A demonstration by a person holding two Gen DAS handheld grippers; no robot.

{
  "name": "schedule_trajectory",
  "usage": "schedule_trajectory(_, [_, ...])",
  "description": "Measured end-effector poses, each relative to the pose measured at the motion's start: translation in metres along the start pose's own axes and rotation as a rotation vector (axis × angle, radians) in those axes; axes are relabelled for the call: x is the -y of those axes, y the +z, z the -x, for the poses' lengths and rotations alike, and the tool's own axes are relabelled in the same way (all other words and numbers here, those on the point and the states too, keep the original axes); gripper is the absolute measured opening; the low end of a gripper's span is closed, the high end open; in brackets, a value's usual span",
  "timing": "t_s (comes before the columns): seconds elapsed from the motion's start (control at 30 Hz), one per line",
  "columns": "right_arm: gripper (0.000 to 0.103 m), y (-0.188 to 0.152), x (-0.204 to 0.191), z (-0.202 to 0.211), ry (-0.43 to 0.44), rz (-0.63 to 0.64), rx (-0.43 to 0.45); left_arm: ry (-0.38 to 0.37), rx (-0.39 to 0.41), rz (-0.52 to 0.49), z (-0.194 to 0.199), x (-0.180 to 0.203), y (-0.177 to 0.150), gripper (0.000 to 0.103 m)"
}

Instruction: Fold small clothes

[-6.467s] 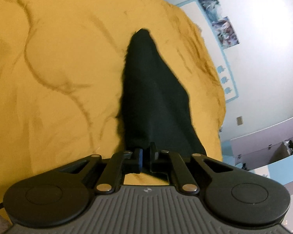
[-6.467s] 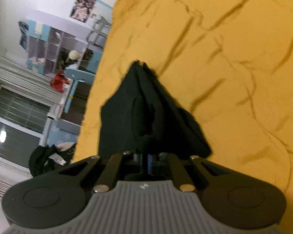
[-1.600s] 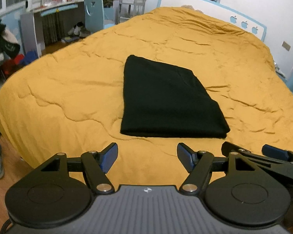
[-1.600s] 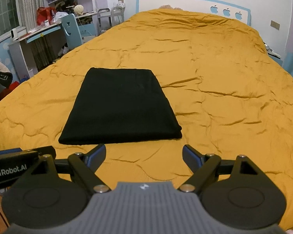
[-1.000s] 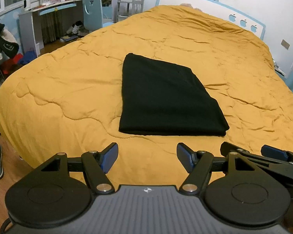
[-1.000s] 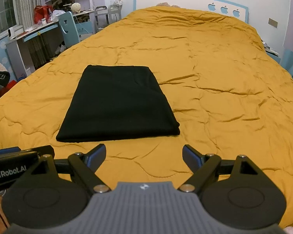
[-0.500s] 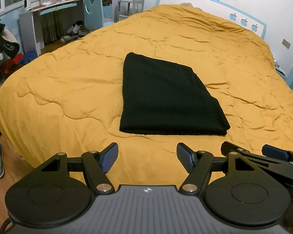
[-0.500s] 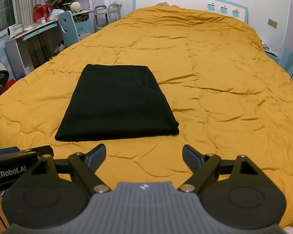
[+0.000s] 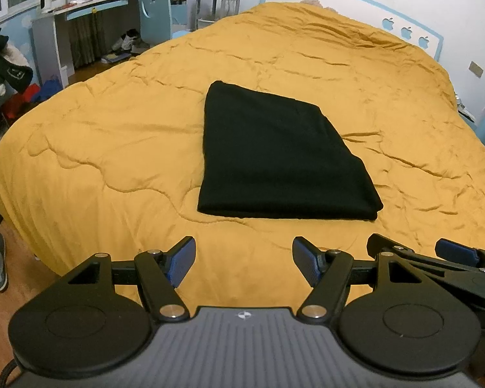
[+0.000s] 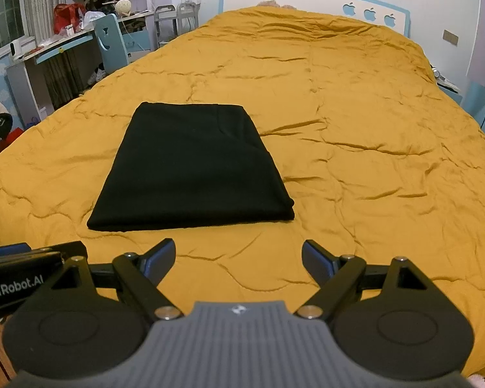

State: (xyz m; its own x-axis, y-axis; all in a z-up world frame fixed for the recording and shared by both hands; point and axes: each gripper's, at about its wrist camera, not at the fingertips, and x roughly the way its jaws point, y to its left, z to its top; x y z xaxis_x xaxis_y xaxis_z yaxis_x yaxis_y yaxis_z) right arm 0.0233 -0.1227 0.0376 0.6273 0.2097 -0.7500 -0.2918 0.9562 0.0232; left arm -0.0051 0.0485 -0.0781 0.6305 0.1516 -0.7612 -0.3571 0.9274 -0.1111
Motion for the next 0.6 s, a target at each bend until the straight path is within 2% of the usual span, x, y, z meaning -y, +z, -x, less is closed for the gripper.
schedule_trajectory(0.6, [0.081, -0.0008, -0.0001, -0.0025, -0.005, 0.0, -0.013, 0.009, -0.003, -0.011, -0.0018, 0.0032, -0.0016, 0.08])
